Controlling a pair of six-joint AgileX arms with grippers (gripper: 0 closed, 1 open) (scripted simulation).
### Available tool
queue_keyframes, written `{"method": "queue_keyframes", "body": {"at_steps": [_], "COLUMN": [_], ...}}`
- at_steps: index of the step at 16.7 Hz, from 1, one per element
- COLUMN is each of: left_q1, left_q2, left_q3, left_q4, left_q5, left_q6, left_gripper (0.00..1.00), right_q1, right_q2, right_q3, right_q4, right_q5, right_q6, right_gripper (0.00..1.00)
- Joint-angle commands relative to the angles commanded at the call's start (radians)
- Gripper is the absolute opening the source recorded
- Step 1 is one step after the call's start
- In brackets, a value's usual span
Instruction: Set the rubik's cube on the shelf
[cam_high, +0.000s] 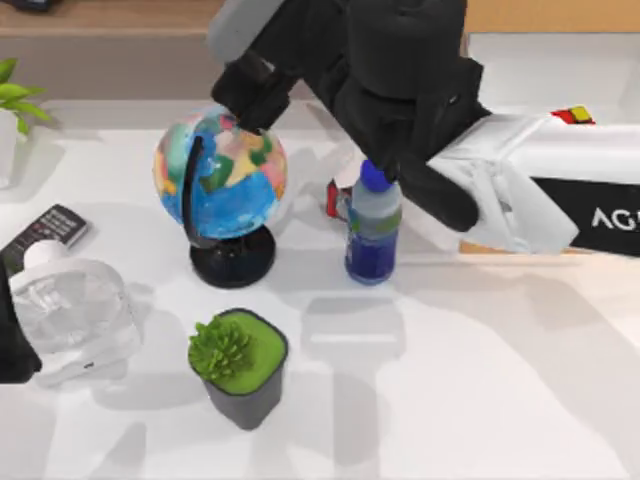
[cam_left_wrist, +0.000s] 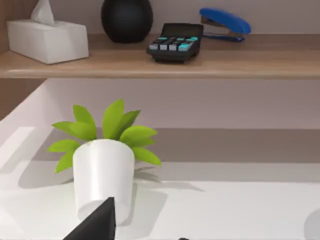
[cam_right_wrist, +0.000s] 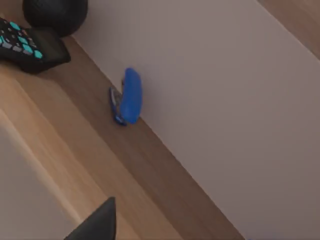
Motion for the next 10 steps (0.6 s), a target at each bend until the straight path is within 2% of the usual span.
{"method": "queue_keyframes", "body": {"at_steps": [4,10], "left_q1": [0.0,0.0], "left_q2": [0.0,0.0], "left_q3": [0.0,0.0], "left_q4": [0.0,0.0], "left_q5": [0.0,0.0], "left_q6": [0.0,0.0], "left_gripper": [1.0,1.0], "right_q1": [0.023,-0.034], "right_q2": [0.029,0.113], "right_q3": [0.196,0.507], "right_q4": [-0.282,-0.691], "right_q5": [-0.021,-0.062], "right_q6": [0.147,0.33], "right_gripper": [1.0,1.0]}}
